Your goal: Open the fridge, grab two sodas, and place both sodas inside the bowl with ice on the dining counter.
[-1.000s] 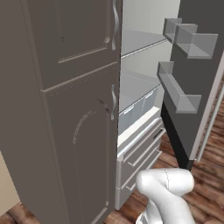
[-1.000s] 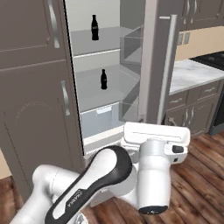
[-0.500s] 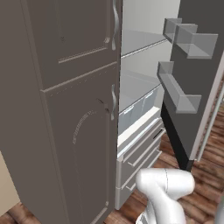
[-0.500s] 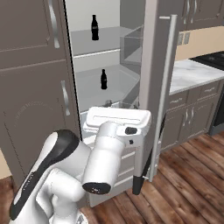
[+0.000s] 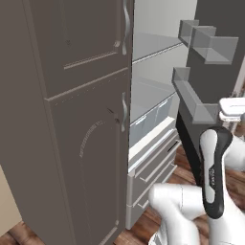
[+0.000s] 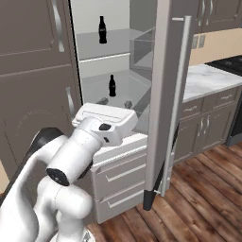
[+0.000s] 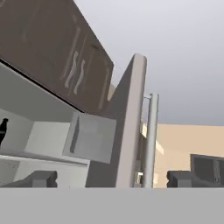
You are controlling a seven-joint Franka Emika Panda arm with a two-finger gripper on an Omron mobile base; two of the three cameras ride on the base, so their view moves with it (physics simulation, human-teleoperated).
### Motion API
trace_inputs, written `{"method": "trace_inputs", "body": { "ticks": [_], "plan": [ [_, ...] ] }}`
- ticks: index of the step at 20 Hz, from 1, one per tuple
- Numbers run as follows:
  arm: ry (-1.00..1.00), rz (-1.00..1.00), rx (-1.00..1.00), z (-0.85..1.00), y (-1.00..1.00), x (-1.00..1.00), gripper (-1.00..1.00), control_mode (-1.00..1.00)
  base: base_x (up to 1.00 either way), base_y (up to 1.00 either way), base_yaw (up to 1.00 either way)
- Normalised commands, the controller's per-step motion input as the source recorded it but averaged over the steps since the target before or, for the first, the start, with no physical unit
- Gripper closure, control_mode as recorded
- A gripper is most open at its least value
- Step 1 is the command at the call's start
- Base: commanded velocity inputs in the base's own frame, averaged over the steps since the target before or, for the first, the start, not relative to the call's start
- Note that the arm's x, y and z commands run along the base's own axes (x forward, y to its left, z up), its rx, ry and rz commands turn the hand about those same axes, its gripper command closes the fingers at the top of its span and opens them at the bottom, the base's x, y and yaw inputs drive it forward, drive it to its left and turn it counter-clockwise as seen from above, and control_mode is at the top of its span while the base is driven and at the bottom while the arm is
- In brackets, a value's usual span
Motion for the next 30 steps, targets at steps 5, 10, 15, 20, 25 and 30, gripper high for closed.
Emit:
{"method": "trace_inputs", "body": {
  "ticks": [5, 10, 15, 20, 25, 30],
  "plan": [
    [0.1, -0.47, -0.02, 0.0, 0.23, 0.66, -1.0, -1.0, 0.0, 0.0, 0.0],
    [0.2, -0.3, 0.0, -0.03, 0.03, 0.72, -1.0, -1.0, 0.0, 0.0, 0.0],
    [0.33, -0.07, 0.0, -0.04, 0.02, 0.62, -1.0, -1.0, 0.0, 0.0, 0.0],
    [0.35, -0.03, 0.0, 0.0, -0.01, 0.64, -1.0, -1.0, 0.0, 0.0, 0.0],
    [0.22, -0.04, 0.01, 0.0, -0.35, 0.63, -1.0, -1.0, 0.0, 0.0, 0.0],
    [0.02, -0.01, 0.06, -0.07, -0.93, 0.28, -1.0, -1.0, 0.0, 0.0, 0.0]
  ]
}}
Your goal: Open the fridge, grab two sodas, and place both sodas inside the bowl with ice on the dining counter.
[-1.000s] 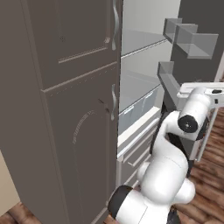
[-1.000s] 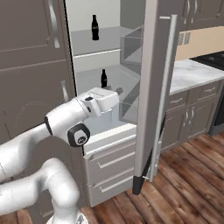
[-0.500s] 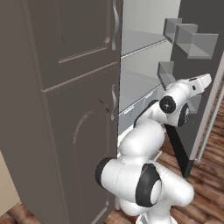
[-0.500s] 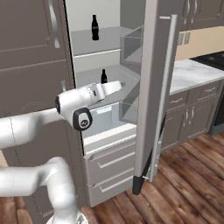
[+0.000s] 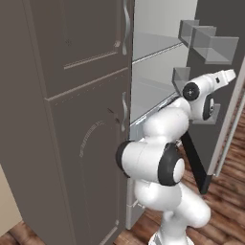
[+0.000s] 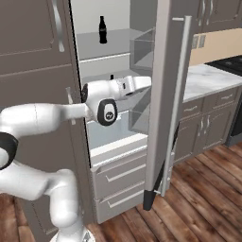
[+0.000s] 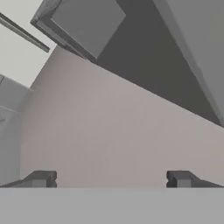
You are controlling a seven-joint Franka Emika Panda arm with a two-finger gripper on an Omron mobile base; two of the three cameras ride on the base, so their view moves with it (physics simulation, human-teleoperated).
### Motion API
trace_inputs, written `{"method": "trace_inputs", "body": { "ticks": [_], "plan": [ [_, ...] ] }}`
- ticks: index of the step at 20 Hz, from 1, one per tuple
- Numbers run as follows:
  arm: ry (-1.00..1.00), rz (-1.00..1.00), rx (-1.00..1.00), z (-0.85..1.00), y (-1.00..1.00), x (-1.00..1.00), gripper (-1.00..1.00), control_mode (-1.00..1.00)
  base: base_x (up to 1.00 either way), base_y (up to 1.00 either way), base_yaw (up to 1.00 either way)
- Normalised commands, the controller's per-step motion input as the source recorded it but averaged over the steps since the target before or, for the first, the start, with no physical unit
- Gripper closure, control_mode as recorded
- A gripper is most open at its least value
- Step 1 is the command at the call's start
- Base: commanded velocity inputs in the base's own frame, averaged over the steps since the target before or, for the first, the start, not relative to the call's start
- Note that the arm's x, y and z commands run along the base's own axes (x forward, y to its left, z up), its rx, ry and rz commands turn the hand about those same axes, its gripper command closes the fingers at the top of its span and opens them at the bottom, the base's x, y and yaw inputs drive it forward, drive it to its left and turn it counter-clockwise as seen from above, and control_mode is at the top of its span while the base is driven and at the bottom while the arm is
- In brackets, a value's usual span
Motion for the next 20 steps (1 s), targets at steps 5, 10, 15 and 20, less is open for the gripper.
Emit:
{"method": "trace_inputs", "body": {
  "ticks": [5, 10, 15, 20],
  "plan": [
    [0.0, 0.0, 0.11, -0.14, -1.0, 0.31, -1.0, -1.0, 0.0, 0.0, 0.0],
    [0.03, 0.0, 0.14, -0.12, -1.0, 0.64, -1.0, -1.0, 0.0, 0.0, 0.0],
    [-0.11, 0.0, 0.09, -0.07, -0.72, -0.4, -1.0, -1.0, 0.0, 0.0, 0.0],
    [-0.23, 0.0, 0.09, -0.03, 0.0, -1.0, -1.0, -1.0, 0.0, 0.0, 0.0]
  ]
}}
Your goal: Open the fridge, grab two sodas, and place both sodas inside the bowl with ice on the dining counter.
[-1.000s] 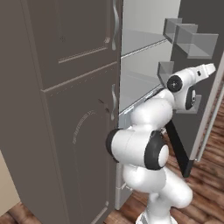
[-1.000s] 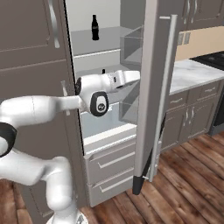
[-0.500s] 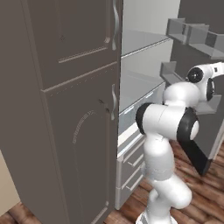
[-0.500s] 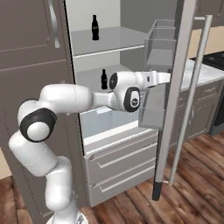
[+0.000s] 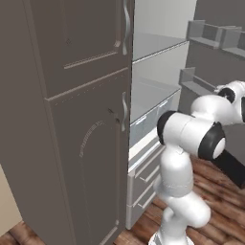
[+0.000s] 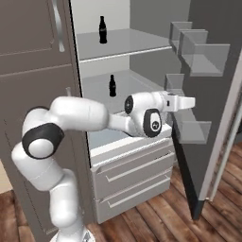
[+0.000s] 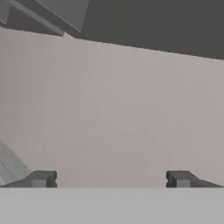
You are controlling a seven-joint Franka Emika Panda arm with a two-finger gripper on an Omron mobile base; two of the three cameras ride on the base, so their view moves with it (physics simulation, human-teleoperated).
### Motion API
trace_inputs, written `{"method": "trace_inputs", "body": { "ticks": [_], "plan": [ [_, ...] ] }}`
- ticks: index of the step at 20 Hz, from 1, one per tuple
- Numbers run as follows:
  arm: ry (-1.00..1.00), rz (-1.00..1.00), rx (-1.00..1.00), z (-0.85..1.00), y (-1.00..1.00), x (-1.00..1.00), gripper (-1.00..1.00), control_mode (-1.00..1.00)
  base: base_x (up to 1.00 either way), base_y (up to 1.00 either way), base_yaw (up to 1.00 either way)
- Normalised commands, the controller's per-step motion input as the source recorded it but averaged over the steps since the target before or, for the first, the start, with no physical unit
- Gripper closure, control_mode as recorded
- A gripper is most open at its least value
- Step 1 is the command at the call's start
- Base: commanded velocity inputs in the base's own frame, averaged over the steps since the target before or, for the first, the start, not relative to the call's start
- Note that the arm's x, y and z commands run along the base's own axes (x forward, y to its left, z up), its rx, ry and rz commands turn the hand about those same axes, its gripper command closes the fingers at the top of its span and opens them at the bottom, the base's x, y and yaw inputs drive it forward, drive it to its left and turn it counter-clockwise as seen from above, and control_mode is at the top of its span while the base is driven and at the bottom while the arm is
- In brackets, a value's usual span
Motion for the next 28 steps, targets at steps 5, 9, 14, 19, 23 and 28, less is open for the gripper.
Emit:
{"method": "trace_inputs", "body": {
  "ticks": [5, 9, 14, 19, 23, 28],
  "plan": [
    [-0.14, 0.0, 0.07, 0.07, 0.37, -0.88, -1.0, -1.0, 0.0, 0.0, 0.0],
    [-0.02, 0.0, 0.09, 0.33, 0.47, -0.51, -1.0, -1.0, 0.0, 0.0, 0.0],
    [0.0, 0.0, 0.14, 0.36, 0.35, -0.33, -1.0, -1.0, 0.0, 0.0, 0.0],
    [0.09, 0.04, 0.19, 0.38, 0.31, -0.34, -1.0, -1.0, 0.0, 0.0, 0.0],
    [0.2, 0.1, 0.23, 0.45, 0.32, -0.31, -1.0, -1.0, 0.0, 0.0, 0.0],
    [0.29, 0.11, 0.24, 0.57, 0.44, -0.23, -1.0, -1.0, 0.0, 0.0, 0.0]
  ]
}}
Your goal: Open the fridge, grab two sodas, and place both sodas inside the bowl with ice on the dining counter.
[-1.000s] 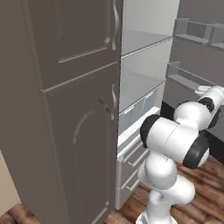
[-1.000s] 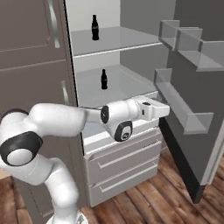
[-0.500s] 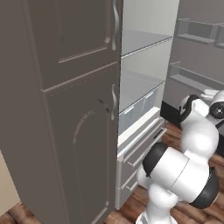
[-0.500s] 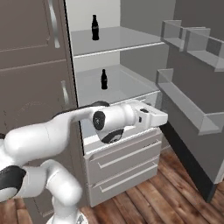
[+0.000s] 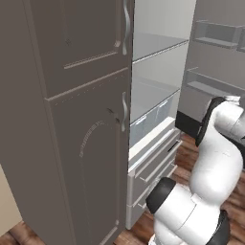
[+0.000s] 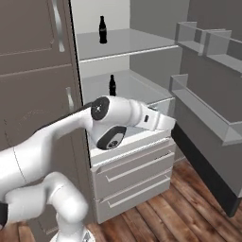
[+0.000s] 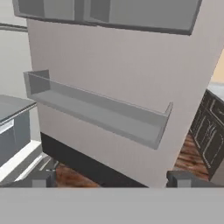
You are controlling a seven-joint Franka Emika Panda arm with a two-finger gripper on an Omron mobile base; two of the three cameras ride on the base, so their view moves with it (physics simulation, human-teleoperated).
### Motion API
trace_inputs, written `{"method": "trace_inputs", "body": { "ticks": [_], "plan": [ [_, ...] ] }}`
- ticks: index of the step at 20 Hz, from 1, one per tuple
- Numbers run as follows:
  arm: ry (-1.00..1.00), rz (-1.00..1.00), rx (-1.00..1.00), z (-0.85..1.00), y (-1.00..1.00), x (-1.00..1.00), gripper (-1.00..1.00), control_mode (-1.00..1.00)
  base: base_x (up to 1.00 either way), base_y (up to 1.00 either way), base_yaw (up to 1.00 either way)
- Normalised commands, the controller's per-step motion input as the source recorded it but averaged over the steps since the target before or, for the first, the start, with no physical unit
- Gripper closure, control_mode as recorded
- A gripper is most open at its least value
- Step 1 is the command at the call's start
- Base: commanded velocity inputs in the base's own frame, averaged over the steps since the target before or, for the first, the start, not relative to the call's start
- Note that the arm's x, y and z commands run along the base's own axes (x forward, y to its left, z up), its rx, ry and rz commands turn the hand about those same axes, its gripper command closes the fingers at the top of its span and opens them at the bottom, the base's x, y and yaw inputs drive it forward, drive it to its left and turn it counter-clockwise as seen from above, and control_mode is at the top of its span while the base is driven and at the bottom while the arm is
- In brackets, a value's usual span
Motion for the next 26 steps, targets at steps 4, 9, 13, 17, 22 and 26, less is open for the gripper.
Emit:
{"method": "trace_inputs", "body": {
  "ticks": [4, 9, 13, 17, 22, 26],
  "plan": [
    [0.3, 0.12, 0.25, 0.52, 0.47, -0.27, -1.0, -1.0, 0.0, 0.0, 0.0],
    [0.18, 0.22, 0.25, 0.04, 0.55, -0.51, -1.0, -1.0, 0.0, 0.0, 0.0],
    [0.05, 0.25, 0.24, -0.29, 0.73, -0.61, -1.0, -1.0, 0.0, 0.0, 0.0],
    [0.03, 0.22, 0.18, -0.4, 0.92, -0.55, -1.0, -1.0, 0.0, 0.0, 0.0],
    [0.02, 0.11, 0.04, -0.4, 1.0, -0.29, -1.0, -1.0, 0.0, 0.0, 0.0],
    [0.0, 0.01, -0.09, -0.34, 0.96, -0.29, -1.0, -1.0, 0.0, 0.0, 0.0]
  ]
}}
